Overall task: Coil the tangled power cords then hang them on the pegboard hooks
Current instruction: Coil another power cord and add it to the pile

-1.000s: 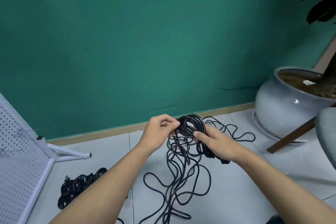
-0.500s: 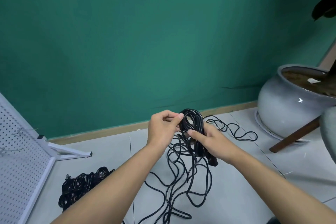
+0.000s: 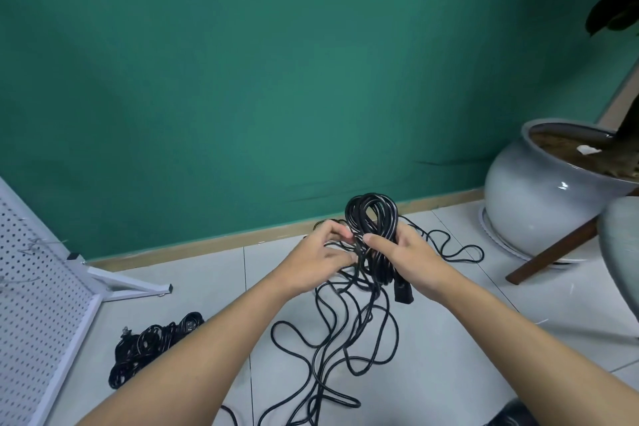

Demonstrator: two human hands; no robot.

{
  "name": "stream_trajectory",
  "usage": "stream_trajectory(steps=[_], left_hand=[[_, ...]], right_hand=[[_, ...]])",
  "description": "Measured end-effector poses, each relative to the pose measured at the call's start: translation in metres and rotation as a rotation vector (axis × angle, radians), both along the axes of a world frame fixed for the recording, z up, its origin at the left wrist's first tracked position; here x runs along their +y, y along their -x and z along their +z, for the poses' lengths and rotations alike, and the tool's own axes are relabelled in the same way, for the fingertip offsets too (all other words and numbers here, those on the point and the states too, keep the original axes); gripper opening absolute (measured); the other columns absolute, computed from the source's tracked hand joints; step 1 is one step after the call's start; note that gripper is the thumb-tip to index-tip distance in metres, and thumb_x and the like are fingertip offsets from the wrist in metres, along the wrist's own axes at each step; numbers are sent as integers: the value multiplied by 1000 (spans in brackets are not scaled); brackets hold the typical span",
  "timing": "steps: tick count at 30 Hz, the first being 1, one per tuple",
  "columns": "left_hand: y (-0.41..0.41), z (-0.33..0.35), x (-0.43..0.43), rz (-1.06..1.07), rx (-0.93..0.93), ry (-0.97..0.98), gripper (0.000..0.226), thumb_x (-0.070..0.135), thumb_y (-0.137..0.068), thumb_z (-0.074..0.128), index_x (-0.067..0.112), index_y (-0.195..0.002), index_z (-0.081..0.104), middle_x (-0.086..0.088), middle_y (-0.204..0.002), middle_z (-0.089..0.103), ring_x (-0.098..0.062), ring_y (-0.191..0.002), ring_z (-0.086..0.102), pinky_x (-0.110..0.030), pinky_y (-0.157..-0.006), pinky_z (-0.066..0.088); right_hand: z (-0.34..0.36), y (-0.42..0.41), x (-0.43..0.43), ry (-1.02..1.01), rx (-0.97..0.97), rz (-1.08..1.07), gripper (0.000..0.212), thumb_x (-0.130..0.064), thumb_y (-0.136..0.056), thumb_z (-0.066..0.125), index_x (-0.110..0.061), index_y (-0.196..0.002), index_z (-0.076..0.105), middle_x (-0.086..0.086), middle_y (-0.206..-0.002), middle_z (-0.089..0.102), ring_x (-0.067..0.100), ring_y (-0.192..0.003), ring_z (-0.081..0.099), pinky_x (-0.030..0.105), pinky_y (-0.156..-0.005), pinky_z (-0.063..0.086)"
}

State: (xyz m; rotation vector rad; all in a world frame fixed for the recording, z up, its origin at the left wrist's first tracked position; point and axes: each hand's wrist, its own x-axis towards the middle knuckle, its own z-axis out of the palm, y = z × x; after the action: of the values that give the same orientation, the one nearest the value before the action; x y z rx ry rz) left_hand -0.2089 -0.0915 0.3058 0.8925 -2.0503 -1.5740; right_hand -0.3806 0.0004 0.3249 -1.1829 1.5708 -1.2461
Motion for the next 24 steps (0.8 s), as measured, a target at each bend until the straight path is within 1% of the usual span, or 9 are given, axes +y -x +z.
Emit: stream_trajectory(steps=[3,5,7,9,12,15,18,21,24], left_hand=[[-2,-6,-3,-43,-43,193,22,23,-99,68,25,-117,57,6,-122,64,-4,-105,68,-24,-98,51],[-2,-6,-2,-68,-56,220,21,30,-99,68,30,-117,57,9,-125,64,-2,-108,67,-28,-103,50],[-1,-5,-1,-69,-36,155,17,35,-98,68,34,-112,59,6,-122,66,-12,-98,73,-36,-101,53],[-1,-2,0,-54,-14,129,13,36,-96,71,29,-102,62,3,-105,69,-22,-86,76,-38,-92,54],[-4,5,1,-36,-33,145,23,45,-95,70,24,-85,67,0,-90,72,-22,-83,76,-41,-93,57],[-5,8,1,-72,-164,236,39,53,-97,64,21,-75,67,-2,-85,72,-13,-76,69,-34,-84,51],[-8,4,-1,-184,-219,223,47,53,-90,69,11,-70,62,-16,-80,60,-19,-70,54,-34,-71,38],[-17,0,-4,-280,-382,199,43,48,-85,75,8,-74,68,-2,-70,59,-15,-66,49,-30,-67,38],[-29,-7,-9,-287,-680,272,38,52,-83,76,16,-70,73,9,-59,58,-11,-60,46,-27,-62,39]], right_hand=[[1,-1,1,9,1,-6,10,-13,-102,62,-17,-108,69,-6,-91,77,6,-86,70,22,-78,53],[1,-2,0,21,15,-10,11,-11,-101,62,-15,-107,70,-2,-92,77,8,-87,71,23,-79,54],[2,-2,0,29,31,-14,10,-11,-101,62,-11,-106,70,2,-92,76,11,-87,70,26,-81,54],[1,0,0,39,27,-44,5,-13,-100,63,-10,-100,67,3,-84,71,12,-80,66,31,-79,52],[-1,5,-1,67,-1,-140,4,-17,-98,67,-13,-99,65,-6,-81,69,12,-79,65,35,-81,51],[-1,4,-2,88,-24,-198,3,-17,-98,67,-16,-99,66,-6,-83,71,14,-83,66,42,-88,54],[1,9,-4,114,-26,-275,6,-23,-96,69,-17,-97,67,-2,-86,73,21,-87,68,52,-94,54],[1,23,-7,120,-126,-365,4,-21,-96,69,-17,-97,68,-1,-82,75,28,-87,70,55,-92,57],[1,33,-5,127,-153,-426,7,-18,-98,67,-11,-97,66,4,-81,72,27,-80,69,45,-78,57]])
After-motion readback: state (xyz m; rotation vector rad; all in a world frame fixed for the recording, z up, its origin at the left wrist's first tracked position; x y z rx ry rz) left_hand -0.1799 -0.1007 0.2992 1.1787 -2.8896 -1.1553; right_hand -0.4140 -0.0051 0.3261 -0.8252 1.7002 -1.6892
